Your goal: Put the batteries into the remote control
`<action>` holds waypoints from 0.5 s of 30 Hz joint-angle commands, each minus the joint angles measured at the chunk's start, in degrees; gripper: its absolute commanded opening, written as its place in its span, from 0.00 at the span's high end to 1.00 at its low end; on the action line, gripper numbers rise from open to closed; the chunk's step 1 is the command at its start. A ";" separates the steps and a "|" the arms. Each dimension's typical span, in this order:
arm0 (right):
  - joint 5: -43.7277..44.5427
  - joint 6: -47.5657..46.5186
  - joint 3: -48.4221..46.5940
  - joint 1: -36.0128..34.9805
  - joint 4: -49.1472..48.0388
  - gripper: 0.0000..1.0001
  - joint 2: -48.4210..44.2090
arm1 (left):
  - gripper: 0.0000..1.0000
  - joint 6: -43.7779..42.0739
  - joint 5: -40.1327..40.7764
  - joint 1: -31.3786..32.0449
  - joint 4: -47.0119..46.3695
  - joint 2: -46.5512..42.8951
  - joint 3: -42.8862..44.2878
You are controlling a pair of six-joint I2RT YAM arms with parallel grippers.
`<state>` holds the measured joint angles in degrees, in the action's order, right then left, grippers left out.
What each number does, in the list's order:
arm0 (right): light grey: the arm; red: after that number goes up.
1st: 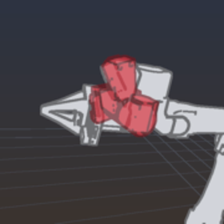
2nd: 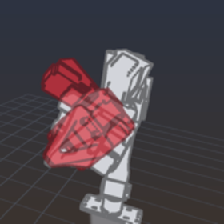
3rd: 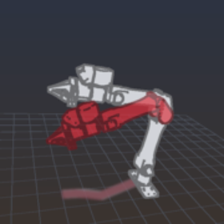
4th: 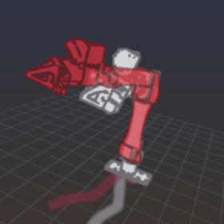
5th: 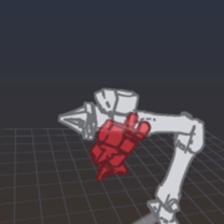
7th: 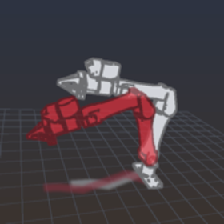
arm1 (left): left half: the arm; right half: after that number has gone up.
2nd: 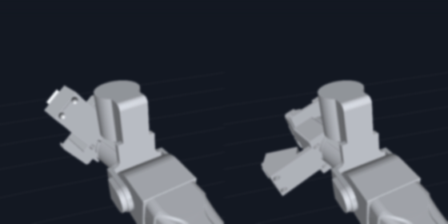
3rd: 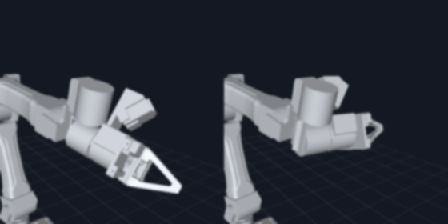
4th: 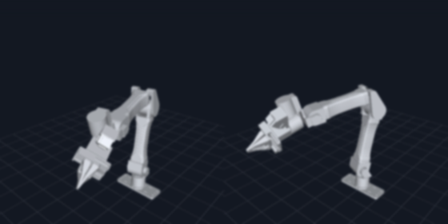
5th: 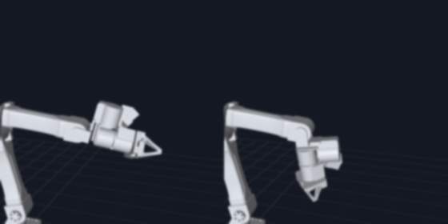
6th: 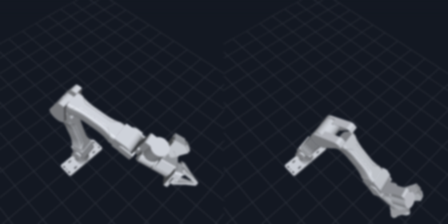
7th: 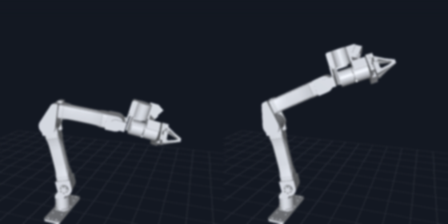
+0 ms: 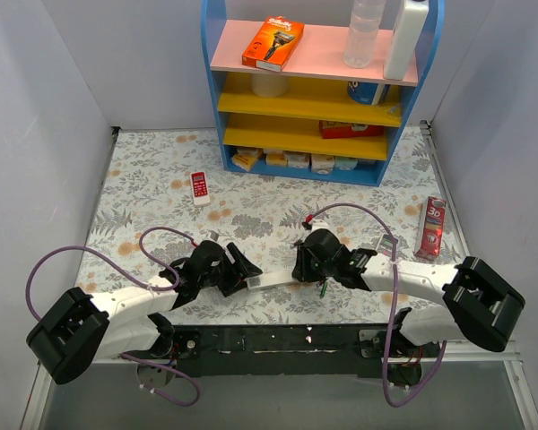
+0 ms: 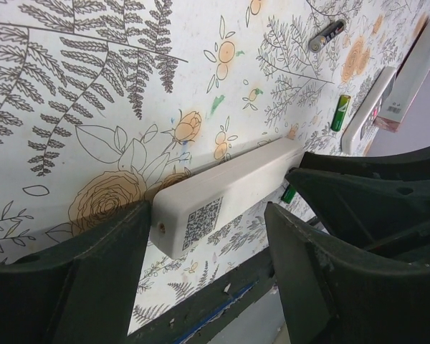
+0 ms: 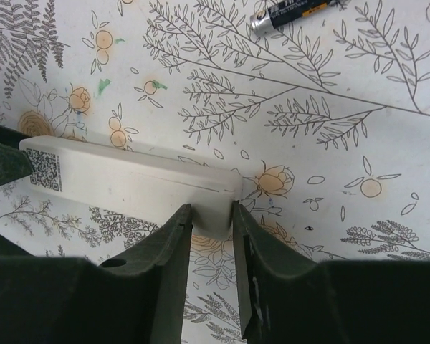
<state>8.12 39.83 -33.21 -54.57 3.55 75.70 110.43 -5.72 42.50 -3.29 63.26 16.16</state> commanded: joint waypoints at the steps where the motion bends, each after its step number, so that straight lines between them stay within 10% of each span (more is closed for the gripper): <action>1: -6.71 0.68 5.08 1.03 1.90 0.73 -1.08 | 0.35 -0.66 2.46 0.04 6.63 -0.42 -1.84; 15: -16.99 1.65 14.58 6.66 -11.45 0.91 -5.13 | 0.34 -0.92 2.11 -0.93 6.72 0.28 -2.54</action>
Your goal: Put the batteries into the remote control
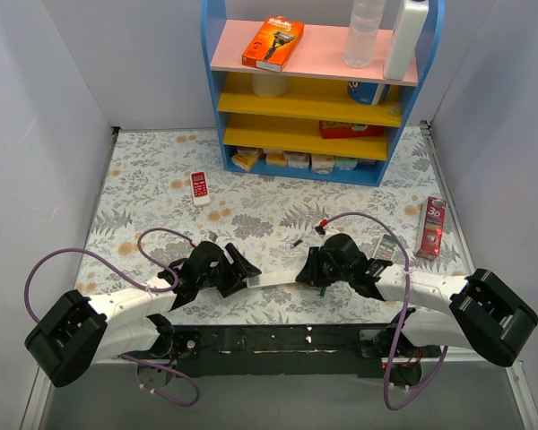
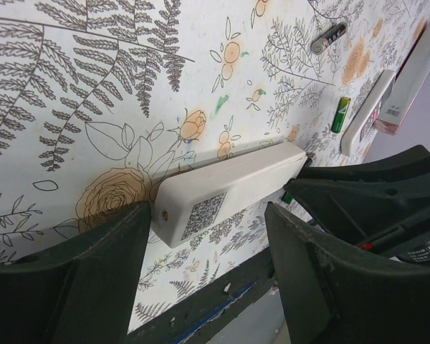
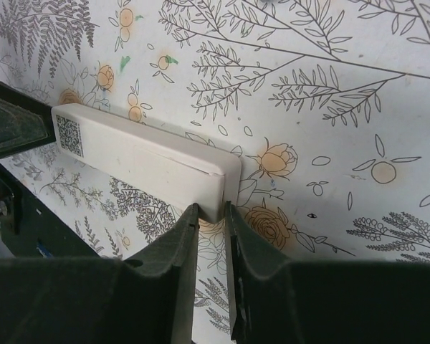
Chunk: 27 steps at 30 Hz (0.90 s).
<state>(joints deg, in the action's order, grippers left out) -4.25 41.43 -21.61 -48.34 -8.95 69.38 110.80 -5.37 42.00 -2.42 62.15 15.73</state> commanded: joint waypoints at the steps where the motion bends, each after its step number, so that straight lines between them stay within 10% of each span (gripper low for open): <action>1: -4.80 0.05 2.89 0.44 0.95 0.92 1.28 | 0.34 -1.38 1.76 -0.43 5.67 1.48 -1.93; 12: -5.42 -1.35 -1.50 1.23 2.70 0.99 3.74 | 0.32 -3.31 1.67 -0.51 5.93 2.01 -0.61; 27: -2.34 -4.51 -8.45 1.23 12.90 0.59 -0.21 | 0.28 -6.04 4.31 -0.43 9.80 -1.06 1.59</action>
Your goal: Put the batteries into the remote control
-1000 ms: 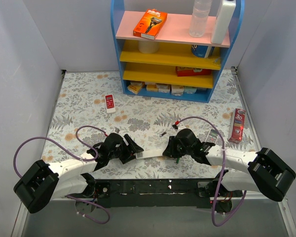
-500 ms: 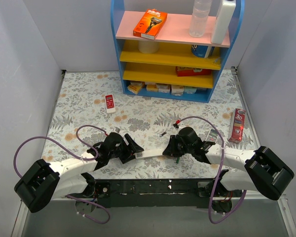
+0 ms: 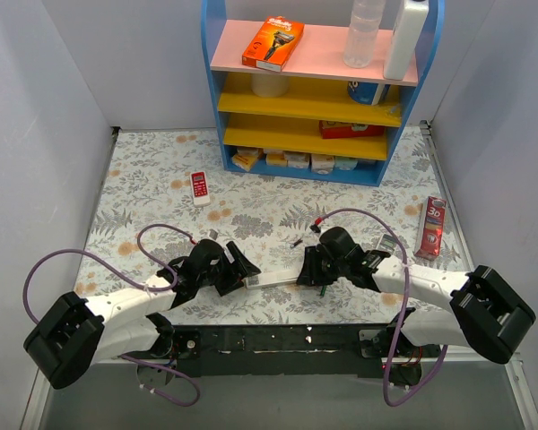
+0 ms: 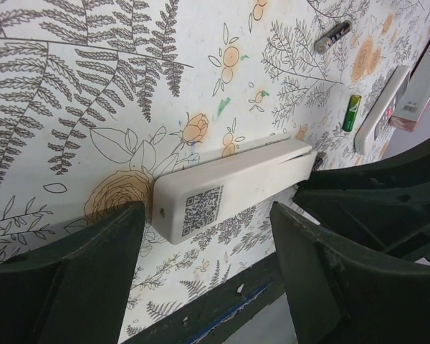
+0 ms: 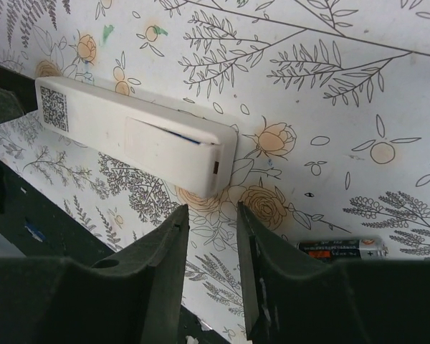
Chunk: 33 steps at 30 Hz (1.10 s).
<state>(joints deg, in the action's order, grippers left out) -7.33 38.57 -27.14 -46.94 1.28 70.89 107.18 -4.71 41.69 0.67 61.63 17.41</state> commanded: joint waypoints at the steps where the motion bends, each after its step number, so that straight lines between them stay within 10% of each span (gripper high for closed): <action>1: 0.65 -1.74 -3.10 -0.17 2.59 0.58 -1.72 | 0.28 -2.41 3.74 -0.21 6.98 -0.72 0.08; 26: 9.88 -11.94 -1.96 -0.17 1.36 0.09 -16.13 | 0.16 -2.41 8.40 -0.21 9.97 -7.40 1.66; 33: 9.97 -12.02 -0.37 -0.17 -0.22 0.10 -18.60 | 0.04 -2.15 9.28 -0.21 10.67 -8.45 1.49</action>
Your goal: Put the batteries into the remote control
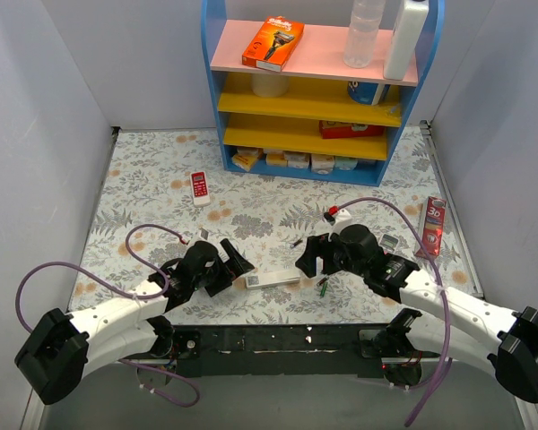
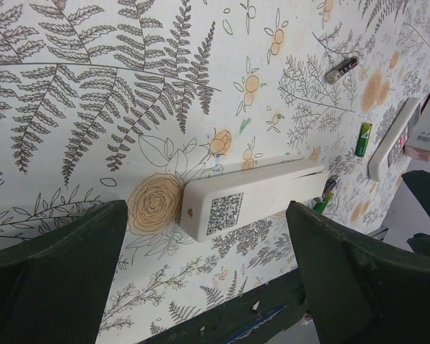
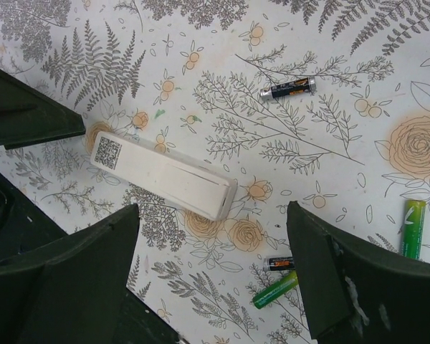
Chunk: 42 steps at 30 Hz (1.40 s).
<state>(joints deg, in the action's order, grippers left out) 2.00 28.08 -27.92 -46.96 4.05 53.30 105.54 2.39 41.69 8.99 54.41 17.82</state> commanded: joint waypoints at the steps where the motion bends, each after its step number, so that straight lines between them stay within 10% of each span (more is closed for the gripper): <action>1: 0.29 -1.79 0.15 -0.15 -2.74 0.10 -0.83 | 0.02 -0.59 2.35 -0.21 2.26 -1.59 0.99; 22: 11.88 -8.91 -6.71 -0.06 9.57 0.11 -5.22 | 0.02 -8.14 18.59 -0.38 17.72 -15.63 13.71; 28: 3.22 -16.46 -7.93 -0.06 10.01 0.17 -2.59 | 0.02 -16.15 21.25 -0.38 18.86 -18.03 16.19; 42: -11.49 -21.05 -13.64 -1.73 12.55 0.37 15.86 | 0.07 -19.41 -1.94 -0.12 12.45 4.28 14.25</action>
<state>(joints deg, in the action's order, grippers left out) -4.97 9.72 -36.95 -48.42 15.57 66.30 87.39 8.38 41.58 22.61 53.78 32.29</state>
